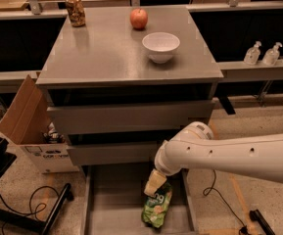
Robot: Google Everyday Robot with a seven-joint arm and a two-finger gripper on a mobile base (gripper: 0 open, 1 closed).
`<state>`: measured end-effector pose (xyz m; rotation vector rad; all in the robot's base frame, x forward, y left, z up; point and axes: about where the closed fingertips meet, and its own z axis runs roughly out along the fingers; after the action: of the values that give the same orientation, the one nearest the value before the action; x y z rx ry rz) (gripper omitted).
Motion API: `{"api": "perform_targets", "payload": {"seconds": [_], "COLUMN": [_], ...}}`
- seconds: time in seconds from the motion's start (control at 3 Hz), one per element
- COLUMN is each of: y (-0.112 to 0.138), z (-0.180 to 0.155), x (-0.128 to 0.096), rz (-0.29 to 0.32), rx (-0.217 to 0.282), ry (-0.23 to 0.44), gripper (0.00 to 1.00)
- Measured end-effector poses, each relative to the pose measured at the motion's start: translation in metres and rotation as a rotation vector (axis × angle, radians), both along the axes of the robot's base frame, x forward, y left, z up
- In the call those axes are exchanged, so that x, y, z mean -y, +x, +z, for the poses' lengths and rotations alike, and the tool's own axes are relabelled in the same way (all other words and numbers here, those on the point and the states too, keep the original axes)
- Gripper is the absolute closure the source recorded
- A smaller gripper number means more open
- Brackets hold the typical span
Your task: Pick green rice chip bag from bottom drawer and place on counter
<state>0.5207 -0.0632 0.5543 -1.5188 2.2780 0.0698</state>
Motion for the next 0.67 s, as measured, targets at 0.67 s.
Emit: {"api": "perform_targets", "payload": {"seconds": [0.67], "y": [-0.001], "z": [-0.01], "x": [-0.003], "rz": [0.023], "rx": [-0.01], "ry": [0.04], "gripper": [0.0]}}
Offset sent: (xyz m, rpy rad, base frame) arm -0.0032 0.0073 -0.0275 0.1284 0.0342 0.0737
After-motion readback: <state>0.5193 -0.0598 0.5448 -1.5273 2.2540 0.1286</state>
